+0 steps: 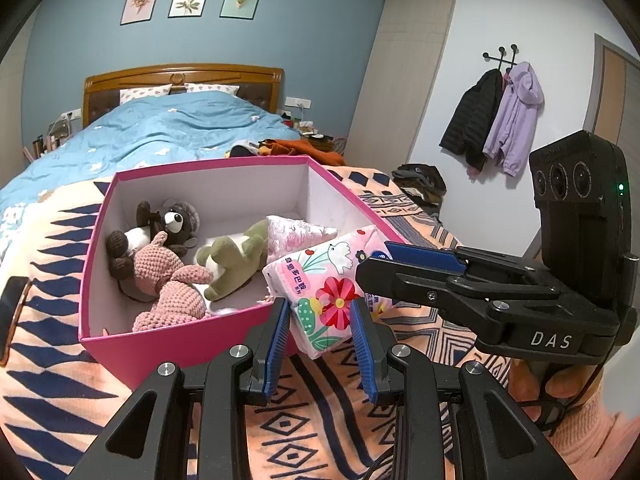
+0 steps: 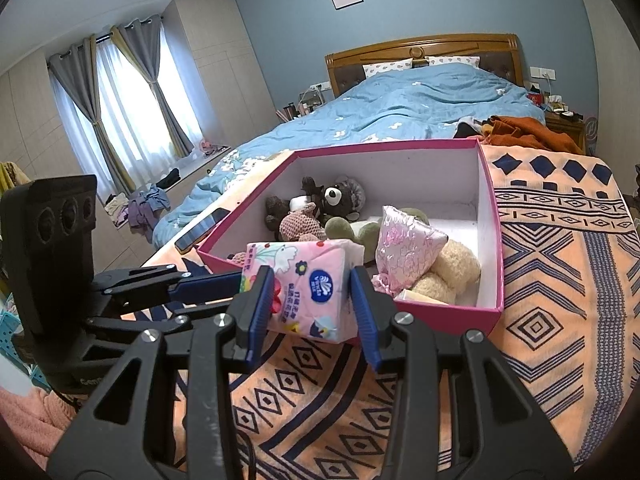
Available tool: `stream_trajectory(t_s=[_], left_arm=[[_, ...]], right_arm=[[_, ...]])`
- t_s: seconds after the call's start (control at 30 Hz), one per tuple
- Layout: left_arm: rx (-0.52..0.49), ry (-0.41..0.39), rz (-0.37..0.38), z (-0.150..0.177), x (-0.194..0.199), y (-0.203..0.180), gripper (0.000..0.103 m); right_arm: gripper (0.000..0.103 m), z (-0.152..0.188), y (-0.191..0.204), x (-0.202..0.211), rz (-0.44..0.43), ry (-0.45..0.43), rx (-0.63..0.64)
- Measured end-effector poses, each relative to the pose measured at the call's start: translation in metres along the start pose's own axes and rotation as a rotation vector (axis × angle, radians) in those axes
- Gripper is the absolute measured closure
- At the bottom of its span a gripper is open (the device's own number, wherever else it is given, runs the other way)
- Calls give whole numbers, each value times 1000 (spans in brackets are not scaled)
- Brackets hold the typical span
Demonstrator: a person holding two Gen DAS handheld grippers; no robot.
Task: Organize objects
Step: 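Carry the floral tissue pack over the box rim into the box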
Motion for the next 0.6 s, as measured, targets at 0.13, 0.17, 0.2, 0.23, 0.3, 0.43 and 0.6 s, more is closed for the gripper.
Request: stream_trajectory(t_s=[0.13,0.17,0.2,0.23,0.3,0.43,0.6], left_arm=[[-3,-1,-5,-3,-1,1,73],[-4,-2,-6,-3,-1,1,73],[-5,-2,-7,-4,-2,1,73],[-6,-2,-7,-4,-2,1,73],[-6,-3,-9,-5,-3,2,73],[-7,-2,-14,-6,-5,4,73],[-6,-5,-17,-8,-5,6,73]], right_arm=[[60,-1,0,-1,0,-3,-1],[60,-2,0,-1,0,-4,-2],[60,-2,-1,0,0,-5,-2],[60,-2,-1,0,0,-5,-2],[60,-3,-1,0,-1,-7,-3],[60,-6,-2,-1,-4,-9,-6],[60,-8,-1,-2,-5,-12,-4]])
Point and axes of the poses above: each gripper's, at about its wrist camera, not at the fingertips, and x roughly against the way its jaws point, y to its left, z to its underside, the point moved 8 cm from there along -x, roughly the way its jaws point, and after that the axes turned 2 degrees about x, right-handed, at the moved point
